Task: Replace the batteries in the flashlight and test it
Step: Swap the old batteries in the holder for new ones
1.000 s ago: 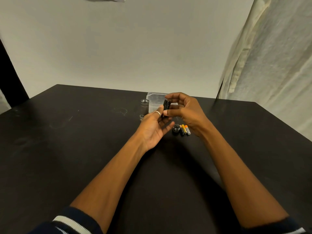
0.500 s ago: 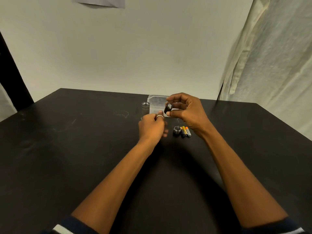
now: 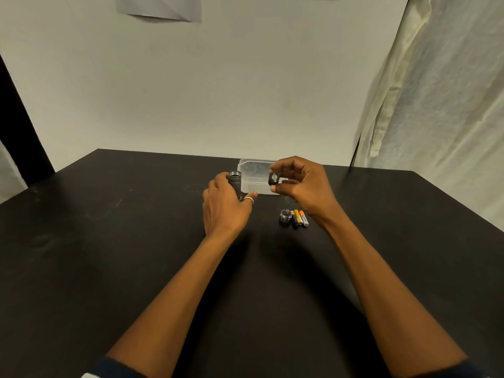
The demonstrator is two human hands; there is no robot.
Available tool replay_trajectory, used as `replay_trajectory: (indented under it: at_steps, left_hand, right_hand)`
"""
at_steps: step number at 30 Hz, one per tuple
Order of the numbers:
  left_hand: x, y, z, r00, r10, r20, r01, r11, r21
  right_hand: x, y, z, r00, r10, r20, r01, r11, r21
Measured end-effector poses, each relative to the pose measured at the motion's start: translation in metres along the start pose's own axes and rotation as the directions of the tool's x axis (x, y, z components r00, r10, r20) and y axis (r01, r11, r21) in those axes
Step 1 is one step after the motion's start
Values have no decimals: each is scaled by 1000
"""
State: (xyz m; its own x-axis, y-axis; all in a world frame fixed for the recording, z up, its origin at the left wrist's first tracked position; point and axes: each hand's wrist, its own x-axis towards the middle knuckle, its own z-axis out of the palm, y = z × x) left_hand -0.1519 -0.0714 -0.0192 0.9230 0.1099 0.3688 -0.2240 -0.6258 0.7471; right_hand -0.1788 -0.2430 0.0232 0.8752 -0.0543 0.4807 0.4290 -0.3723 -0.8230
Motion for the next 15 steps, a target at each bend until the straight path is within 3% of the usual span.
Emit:
replay_trajectory:
  at_steps: [5,10,12,15]
  left_hand:
    - [1,-2,-1,1000,-2,7,2,1000,-9]
    - [-1,-1,-2,989,138,-55,-144,980,-137]
    - [-1,-1,-1,983,171,-65,-180,969,-172]
    - [-1,-2,-1,975,208,-79,-221,952,-213]
  right_hand:
    - [0,2,1,1000,3,8,-3,1000,-28]
    - [1,2,1,991,126,-33,-119,977,176]
    - [2,2,0,970,238,-51,-202,905,375]
    - [5,4,-4,927,376,-16,-277,710,647]
